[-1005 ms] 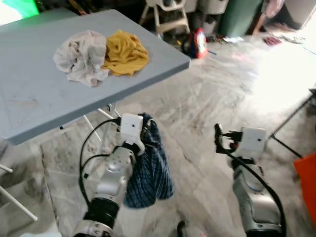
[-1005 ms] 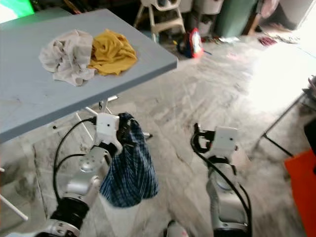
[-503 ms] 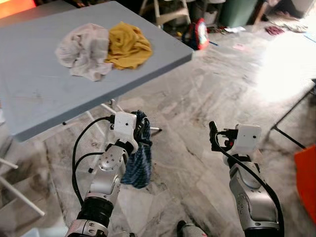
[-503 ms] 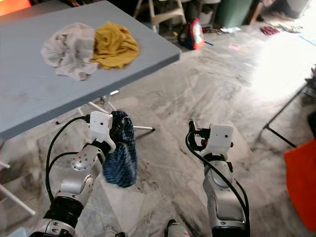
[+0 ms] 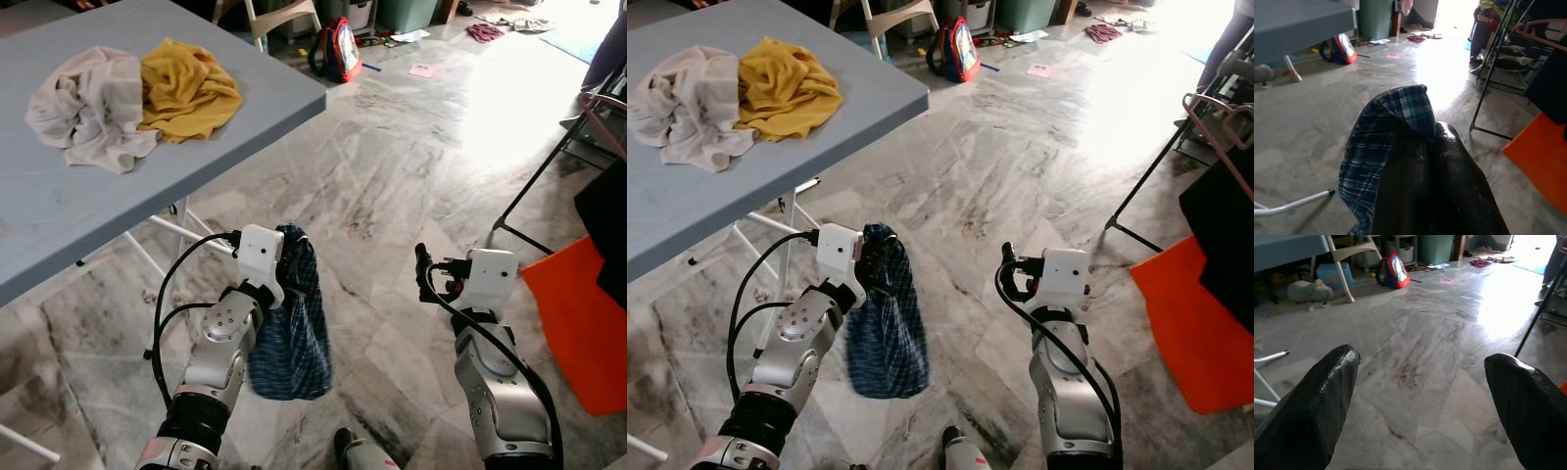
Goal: Hang hanger
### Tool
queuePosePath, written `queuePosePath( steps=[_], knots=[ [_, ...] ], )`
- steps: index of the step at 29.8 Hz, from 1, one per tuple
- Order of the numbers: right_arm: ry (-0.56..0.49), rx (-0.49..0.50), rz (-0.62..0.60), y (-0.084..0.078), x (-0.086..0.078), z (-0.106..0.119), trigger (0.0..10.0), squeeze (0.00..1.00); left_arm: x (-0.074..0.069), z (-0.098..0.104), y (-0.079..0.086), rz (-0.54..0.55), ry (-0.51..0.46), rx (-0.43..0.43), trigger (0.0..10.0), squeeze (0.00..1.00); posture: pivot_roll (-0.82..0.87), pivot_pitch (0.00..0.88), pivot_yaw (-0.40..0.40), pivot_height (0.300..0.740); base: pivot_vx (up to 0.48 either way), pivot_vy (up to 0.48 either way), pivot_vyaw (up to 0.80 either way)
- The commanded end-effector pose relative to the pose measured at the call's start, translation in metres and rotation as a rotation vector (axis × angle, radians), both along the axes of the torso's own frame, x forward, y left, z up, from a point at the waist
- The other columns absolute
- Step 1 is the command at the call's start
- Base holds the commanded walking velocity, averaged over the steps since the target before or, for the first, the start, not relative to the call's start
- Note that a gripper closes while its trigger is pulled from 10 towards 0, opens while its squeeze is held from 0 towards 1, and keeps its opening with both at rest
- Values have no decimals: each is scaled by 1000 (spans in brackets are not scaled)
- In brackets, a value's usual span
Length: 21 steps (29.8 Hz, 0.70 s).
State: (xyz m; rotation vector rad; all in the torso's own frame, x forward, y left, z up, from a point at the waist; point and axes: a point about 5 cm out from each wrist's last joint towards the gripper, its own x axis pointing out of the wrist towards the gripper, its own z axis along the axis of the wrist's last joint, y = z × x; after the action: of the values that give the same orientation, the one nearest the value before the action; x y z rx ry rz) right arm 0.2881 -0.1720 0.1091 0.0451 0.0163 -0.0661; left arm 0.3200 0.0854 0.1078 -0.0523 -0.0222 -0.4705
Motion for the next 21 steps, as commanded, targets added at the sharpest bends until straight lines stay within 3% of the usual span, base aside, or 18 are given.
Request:
queuePosePath(
  steps=[1, 4, 21],
  knots=[
    [1, -2, -9, -1, -2, 0, 10000, 0, -2, 4, -1, -15, -23, -4, 10000, 0, -115, 163, 19, 740, 0, 0, -800],
    [3, -2, -8, -1, -3, 0, 10000, 0, -3, 3, -2, -19, -21, -2, 10000, 0, -114, 162, 19, 740, 0, 0, -800],
    [8, -4, -8, -1, -3, -1, 10000, 0, -5, 1, -6, -44, -17, -2, 10000, 0, -120, 167, 20, 740, 272, 0, -799]
  ],
)
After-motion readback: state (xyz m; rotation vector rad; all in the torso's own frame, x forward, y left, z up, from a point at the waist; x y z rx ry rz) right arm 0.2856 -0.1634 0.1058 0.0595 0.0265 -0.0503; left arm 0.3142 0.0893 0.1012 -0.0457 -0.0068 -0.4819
